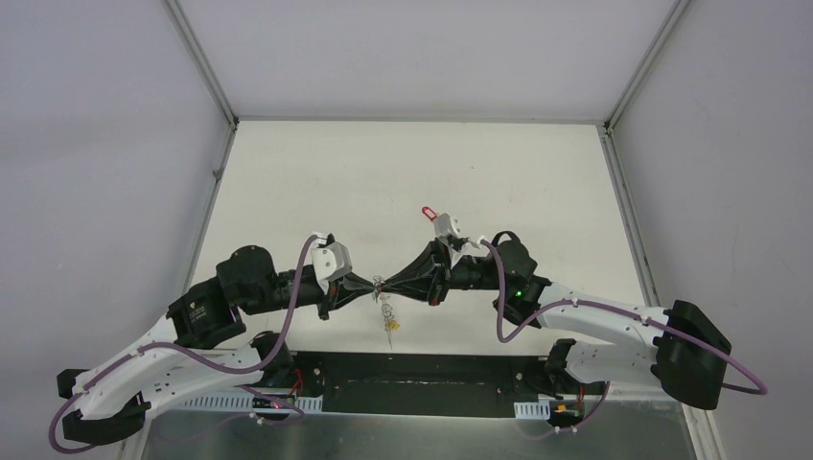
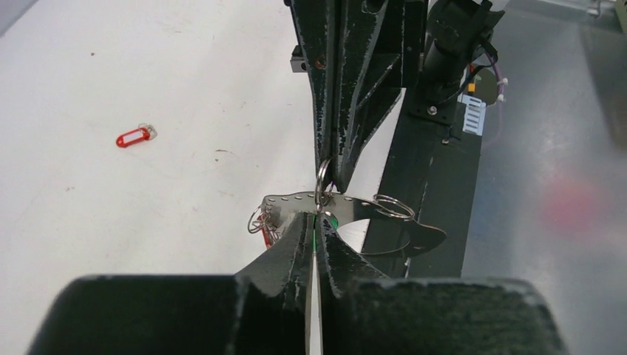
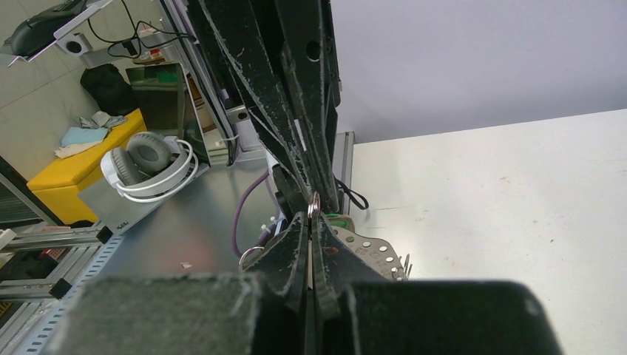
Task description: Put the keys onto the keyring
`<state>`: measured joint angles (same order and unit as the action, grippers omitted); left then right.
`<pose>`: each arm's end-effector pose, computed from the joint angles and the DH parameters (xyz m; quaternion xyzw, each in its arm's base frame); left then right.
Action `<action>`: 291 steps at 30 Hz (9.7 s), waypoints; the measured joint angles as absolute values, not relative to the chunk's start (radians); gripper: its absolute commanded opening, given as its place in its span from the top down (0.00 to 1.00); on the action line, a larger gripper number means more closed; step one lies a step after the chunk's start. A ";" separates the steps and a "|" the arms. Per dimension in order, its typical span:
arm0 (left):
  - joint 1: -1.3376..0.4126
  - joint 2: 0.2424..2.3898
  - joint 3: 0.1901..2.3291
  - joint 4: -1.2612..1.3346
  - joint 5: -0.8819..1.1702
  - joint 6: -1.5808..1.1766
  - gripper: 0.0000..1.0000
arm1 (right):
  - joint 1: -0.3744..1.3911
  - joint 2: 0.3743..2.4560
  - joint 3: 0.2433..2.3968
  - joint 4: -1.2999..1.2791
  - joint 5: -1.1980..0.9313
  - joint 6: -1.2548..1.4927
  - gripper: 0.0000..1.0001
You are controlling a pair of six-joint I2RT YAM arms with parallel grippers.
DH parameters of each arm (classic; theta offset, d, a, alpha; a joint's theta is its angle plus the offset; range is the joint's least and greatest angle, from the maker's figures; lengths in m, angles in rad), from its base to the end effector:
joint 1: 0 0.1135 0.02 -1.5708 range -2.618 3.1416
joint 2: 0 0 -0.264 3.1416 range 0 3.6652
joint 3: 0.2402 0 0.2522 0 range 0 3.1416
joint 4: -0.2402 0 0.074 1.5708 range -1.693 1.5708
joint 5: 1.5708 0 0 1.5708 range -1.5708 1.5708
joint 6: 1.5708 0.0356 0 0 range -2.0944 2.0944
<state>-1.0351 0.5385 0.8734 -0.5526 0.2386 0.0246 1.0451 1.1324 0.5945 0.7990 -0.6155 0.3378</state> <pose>0.0494 -0.0998 0.3626 0.4556 0.6304 -0.3821 0.4991 0.1070 0.2254 0.3052 -0.4264 0.4613 0.6241 0.4646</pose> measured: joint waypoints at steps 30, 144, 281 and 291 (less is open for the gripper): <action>-1.035 0.702 0.962 -0.682 0.350 0.119 0.65 | 1.044 1.120 0.577 0.759 -0.609 0.332 1.00; -1.035 1.309 1.781 -1.578 0.263 0.272 1.00 | 1.076 1.285 0.698 0.840 -0.623 0.350 0.92; -1.035 0.834 0.950 -0.664 -0.027 -0.416 0.01 | 1.050 1.015 0.509 0.127 -0.066 0.041 1.00; -1.035 0.781 0.907 -0.658 -0.028 -0.529 0.01 | 0.966 1.351 0.609 0.245 -0.156 0.065 0.70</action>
